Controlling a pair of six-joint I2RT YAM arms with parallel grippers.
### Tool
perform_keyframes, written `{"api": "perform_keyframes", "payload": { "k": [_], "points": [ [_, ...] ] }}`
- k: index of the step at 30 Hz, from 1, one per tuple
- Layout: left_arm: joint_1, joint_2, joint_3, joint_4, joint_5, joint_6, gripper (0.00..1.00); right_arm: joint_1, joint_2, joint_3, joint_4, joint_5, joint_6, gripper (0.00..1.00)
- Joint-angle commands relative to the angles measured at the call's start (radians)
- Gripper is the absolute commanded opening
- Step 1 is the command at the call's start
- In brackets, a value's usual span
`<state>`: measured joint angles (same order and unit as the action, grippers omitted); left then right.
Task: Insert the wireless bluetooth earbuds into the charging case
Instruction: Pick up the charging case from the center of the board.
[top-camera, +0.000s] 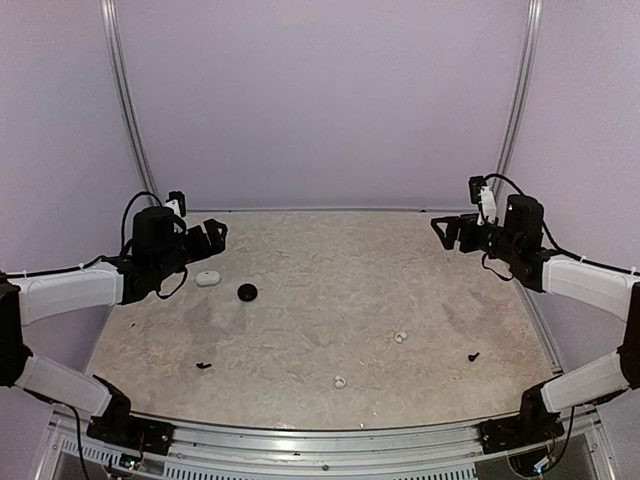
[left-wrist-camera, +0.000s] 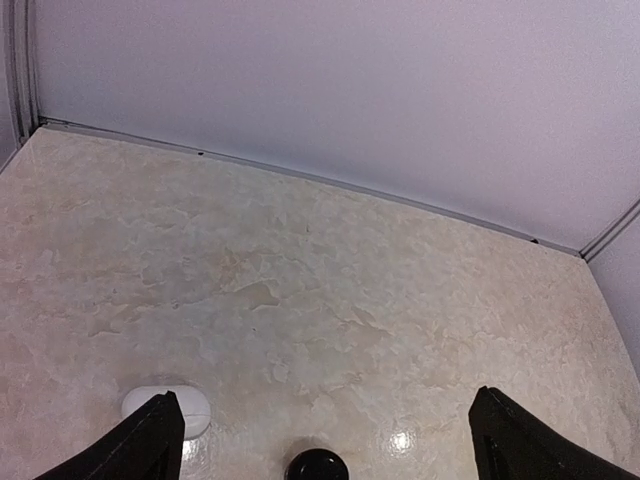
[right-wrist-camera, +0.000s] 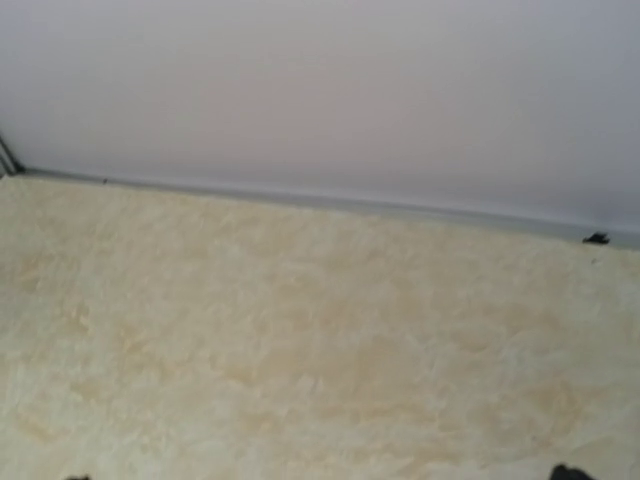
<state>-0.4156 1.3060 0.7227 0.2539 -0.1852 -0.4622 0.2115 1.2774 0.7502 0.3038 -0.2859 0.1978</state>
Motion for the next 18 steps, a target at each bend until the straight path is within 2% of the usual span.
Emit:
{"api": "perform_keyframes", "payload": {
  "k": [1, 11, 15, 18],
  "points": [
    [0.027, -0.006, 0.042, -0.075, -0.064, -0.054, 0.99, 0.02, 0.014, -0.015, -0.03, -0.036, -0.021, 1.0],
    [0.195, 0.021, 0.042, -0.2, -0.084, -0.124, 0.99, 0.031, 0.061, -0.007, -0.036, -0.136, -0.019, 0.99],
    [0.214, 0.109, 0.087, -0.27, -0.11, -0.098, 0.99, 0.035, 0.084, -0.001, -0.037, -0.16, -0.012, 1.0],
    [0.219, 0.162, 0.09, -0.241, -0.062, -0.027, 0.99, 0.039, 0.102, 0.005, -0.037, -0.18, -0.011, 1.0]
  ]
}}
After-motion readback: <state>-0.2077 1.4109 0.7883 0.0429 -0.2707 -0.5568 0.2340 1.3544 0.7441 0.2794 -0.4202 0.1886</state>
